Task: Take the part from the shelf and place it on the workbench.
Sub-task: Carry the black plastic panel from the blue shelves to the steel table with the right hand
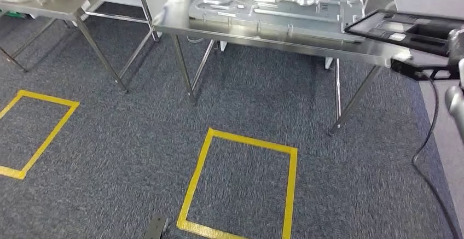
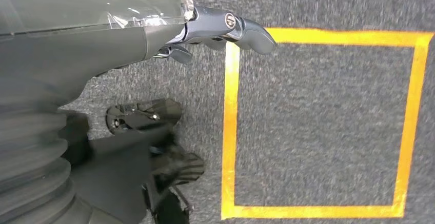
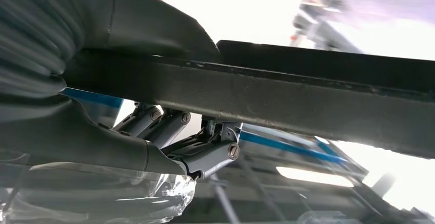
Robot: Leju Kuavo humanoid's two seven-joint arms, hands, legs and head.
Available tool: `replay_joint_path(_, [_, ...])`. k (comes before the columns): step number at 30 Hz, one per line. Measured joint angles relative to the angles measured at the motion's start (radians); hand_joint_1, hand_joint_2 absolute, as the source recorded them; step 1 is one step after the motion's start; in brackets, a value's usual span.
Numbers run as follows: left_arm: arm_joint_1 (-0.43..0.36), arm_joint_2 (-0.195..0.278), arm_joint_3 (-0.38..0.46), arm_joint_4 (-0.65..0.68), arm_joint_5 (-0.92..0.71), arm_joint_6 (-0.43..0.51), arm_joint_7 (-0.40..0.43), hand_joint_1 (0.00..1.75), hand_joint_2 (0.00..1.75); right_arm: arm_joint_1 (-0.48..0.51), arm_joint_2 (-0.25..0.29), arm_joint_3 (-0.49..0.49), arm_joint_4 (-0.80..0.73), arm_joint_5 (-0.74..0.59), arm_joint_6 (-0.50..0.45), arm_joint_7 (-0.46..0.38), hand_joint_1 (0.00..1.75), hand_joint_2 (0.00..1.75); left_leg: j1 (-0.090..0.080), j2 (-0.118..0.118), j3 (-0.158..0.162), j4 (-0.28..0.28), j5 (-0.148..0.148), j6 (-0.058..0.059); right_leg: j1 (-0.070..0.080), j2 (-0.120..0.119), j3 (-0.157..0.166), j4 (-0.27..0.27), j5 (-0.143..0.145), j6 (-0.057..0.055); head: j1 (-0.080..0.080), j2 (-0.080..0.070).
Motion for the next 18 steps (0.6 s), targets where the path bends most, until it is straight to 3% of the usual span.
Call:
replay_joint_path(2, [0.01,0.0,0.001,0.0,0.003,0.0,-0.002,0.0,1.75,-0.033,0.0,0.022,0.019,0.0,0.018,0.003,1.75,1.75,0.001,-0.031,-0.063,0.134,-0.055,0.002,0.005,0.025,0.001,0.0,-0.001,-0.007,0.0,0.0])
replay_joint_path(3, [0.014,0.001,0.001,0.0,0.004,0.0,-0.003,0.0,1.75,-0.041,0.0,0.03,0.028,0.0,0.02,0.001,1.75,1.75,0.001,-0.036,-0.087,0.179,-0.062,0.004,0.008,0.04,0.003,0.001,-0.002,-0.009,0.0,0.0])
replay_joint_path(4, [0.016,0.001,0.002,0.0,0.005,-0.001,-0.004,0.0,1.75,-0.045,0.0,0.036,0.035,-0.001,0.019,-0.003,1.75,1.75,0.0,-0.038,-0.097,0.189,-0.049,0.007,0.012,0.055,0.004,0.001,-0.003,-0.01,0.0,0.0])
replay_joint_path(6, [0.017,0.001,0.004,0.0,0.017,-0.013,-0.007,0.0,1.75,-0.046,0.002,0.04,0.046,-0.017,0.014,-0.02,1.75,1.75,-0.001,-0.053,-0.072,0.099,0.029,0.019,0.017,0.086,0.008,0.002,-0.004,-0.011,0.0,0.0])
replay_joint_path(8, [0.016,0.003,0.012,0.0,0.04,-0.034,-0.009,0.0,1.75,-0.044,0.009,0.038,0.055,-0.054,0.002,-0.05,1.75,1.75,-0.002,-0.09,-0.032,-0.02,0.091,0.036,0.019,0.111,0.008,0.004,-0.004,-0.01,0.0,0.0])
replay_joint_path(10, [0.014,0.006,0.024,0.0,0.054,-0.05,-0.012,0.0,1.75,-0.036,0.015,0.027,0.063,-0.103,-0.004,-0.088,1.75,1.75,-0.005,-0.108,-0.01,-0.072,0.098,0.044,0.013,0.13,0.004,0.002,-0.001,0.0,0.0,0.0])
replay_joint_path(12, [0.011,0.006,0.032,0.0,0.056,-0.058,-0.017,0.0,1.75,-0.018,0.016,0.003,0.069,-0.156,-0.001,-0.134,1.75,1.75,-0.004,-0.096,0.004,-0.092,0.101,0.047,0.007,0.144,0.002,-0.004,0.004,0.014,0.0,0.0])
replay_joint_path(14, [0.009,0.007,0.035,0.0,0.056,-0.062,-0.021,0.0,1.75,-0.004,0.019,-0.02,0.073,-0.186,0.002,-0.162,1.75,1.75,0.0,-0.081,0.017,-0.115,0.113,0.056,0.011,0.104,-0.008,0.018,-0.012,0.024,0.001,0.0])
replay_joint_path(16, [0.009,0.007,0.037,0.0,0.056,-0.063,-0.022,0.0,1.75,0.0,0.023,-0.031,0.075,-0.192,-0.001,-0.171,1.75,1.75,0.001,-0.071,0.022,-0.127,0.12,0.062,0.013,0.038,-0.053,0.116,-0.065,0.034,0.0,0.0])
replay_joint_path(18, [0.014,0.007,0.039,0.0,0.054,-0.061,-0.025,0.0,1.75,0.008,0.024,-0.037,0.077,-0.195,-0.006,-0.181,1.75,1.75,0.002,-0.063,0.023,-0.126,0.119,0.061,0.005,0.011,-0.108,0.233,-0.109,0.044,0.0,0.0])
